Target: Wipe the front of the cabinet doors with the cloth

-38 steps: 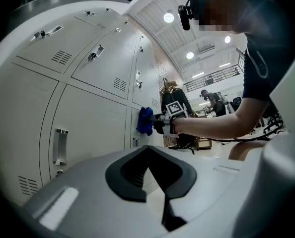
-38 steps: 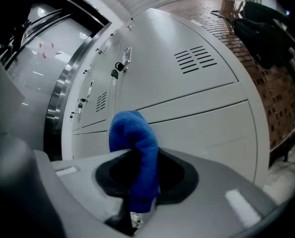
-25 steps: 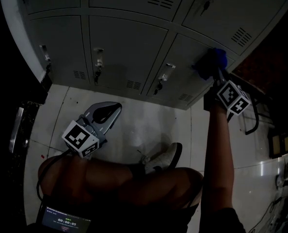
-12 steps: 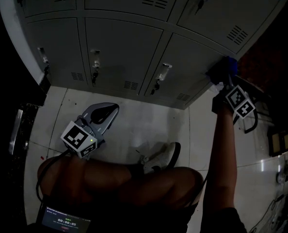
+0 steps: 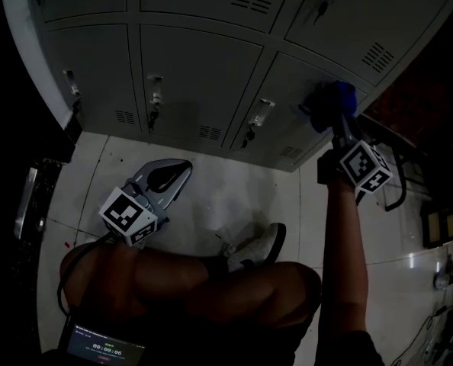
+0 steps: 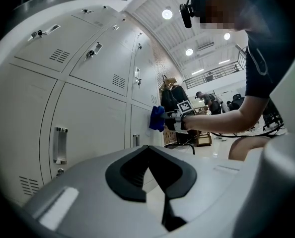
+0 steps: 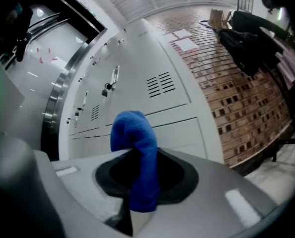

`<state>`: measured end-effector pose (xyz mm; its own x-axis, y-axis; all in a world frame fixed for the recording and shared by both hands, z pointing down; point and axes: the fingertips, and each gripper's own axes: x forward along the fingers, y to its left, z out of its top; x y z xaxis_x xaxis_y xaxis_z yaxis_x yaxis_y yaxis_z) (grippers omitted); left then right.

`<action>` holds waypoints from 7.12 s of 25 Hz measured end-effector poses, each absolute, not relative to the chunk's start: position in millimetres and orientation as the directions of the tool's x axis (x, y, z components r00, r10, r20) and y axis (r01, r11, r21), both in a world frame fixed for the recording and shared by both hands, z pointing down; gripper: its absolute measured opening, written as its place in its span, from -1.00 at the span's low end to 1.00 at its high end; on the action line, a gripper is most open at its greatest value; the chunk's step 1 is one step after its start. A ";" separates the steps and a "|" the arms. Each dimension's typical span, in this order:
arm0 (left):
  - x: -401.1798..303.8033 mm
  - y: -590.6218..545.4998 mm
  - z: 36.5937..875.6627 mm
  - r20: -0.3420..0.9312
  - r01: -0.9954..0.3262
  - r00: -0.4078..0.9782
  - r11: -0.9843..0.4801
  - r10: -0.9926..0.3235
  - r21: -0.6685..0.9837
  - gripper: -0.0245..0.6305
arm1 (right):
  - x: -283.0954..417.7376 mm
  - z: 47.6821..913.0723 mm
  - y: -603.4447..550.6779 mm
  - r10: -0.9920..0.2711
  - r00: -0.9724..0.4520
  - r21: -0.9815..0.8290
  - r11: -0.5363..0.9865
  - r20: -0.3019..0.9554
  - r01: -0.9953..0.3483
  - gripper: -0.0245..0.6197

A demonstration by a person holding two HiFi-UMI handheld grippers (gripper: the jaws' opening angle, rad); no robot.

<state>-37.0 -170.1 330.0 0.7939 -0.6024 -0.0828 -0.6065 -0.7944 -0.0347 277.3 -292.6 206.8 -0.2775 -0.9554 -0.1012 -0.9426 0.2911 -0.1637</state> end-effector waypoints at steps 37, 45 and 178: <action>-34.8 -168.5 333.8 -0.066 -0.603 0.797 -0.796 -0.600 -0.048 -0.91 | 242.1 263.2 -329.2 -0.956 -0.293 -0.111 0.290 0.013 -0.951 -0.67; -33.3 -168.2 335.4 -0.059 -0.599 0.801 -0.799 -0.596 -0.049 -0.91 | 305.8 263.4 -319.8 -0.982 -0.187 -0.152 0.184 0.002 -0.971 -0.67; -22.7 -158.4 339.7 -0.029 -0.577 0.816 -0.812 -0.577 -0.084 -0.91 | 252.6 448.3 -327.2 -0.951 -0.151 0.054 0.172 0.269 -0.984 -0.67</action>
